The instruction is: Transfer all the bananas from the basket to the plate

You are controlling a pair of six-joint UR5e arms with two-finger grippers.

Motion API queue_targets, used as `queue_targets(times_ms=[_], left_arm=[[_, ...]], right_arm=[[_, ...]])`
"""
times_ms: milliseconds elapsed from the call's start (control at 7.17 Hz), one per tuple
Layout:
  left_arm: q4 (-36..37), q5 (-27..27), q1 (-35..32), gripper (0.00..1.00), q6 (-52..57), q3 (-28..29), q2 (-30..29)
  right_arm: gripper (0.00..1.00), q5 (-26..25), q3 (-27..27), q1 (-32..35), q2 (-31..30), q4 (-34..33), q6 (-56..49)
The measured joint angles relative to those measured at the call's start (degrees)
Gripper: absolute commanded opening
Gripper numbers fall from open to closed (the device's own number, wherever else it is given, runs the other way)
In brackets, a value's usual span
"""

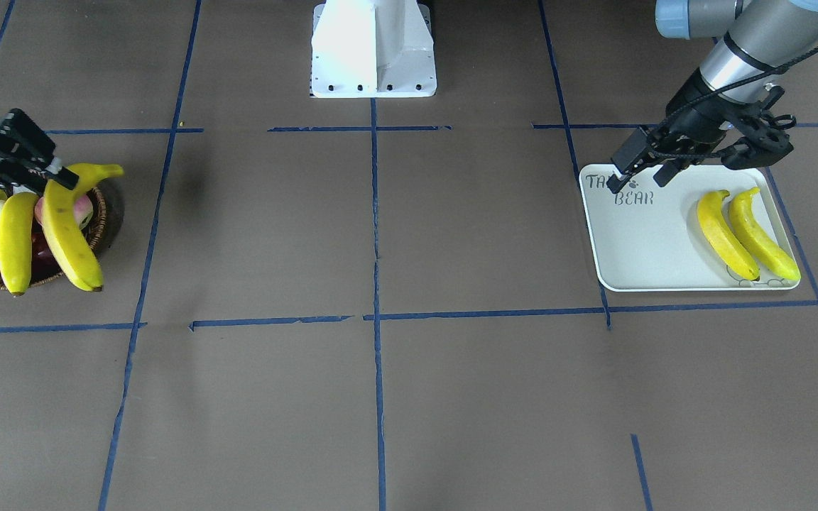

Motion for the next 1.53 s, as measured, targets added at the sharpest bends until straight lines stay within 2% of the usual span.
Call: queue_targets(times_ms=[279,697,837,976,1116,1534], left_arm=[[-4.4,-0.4,3.1,0.99,-10.5,0.3,-4.4],[-9.2,0.0,8.5,0.99,-22.8,1.4,-11.1],[-9.3,0.5,10.0,0.99,-24.9,1.9,-13.1],[-9.4,1.0,10.6,0.99,-25.9,3.4,-15.2],[-9.6,1.3,10.9,0.99,-26.3,5.4,-17.0],[-9.7,3.5,14.6,0.99,-26.9,7.9,-20.7]], right_arm=[[0.0,-14.3,2.7,-12.3,4.8,-3.6,5.9],[0.01,-38.3,8.5,-31.2,18.2,-25.3,7.2],[0.01,-45.1,9.1,-36.4,21.5,-29.0,7.2],[0.01,-49.0,9.7,-39.7,23.1,-30.6,7.2],[0.01,-50.8,10.3,-41.4,23.7,-31.1,7.3],[0.01,-52.2,11.1,-42.9,24.1,-31.3,7.3]])
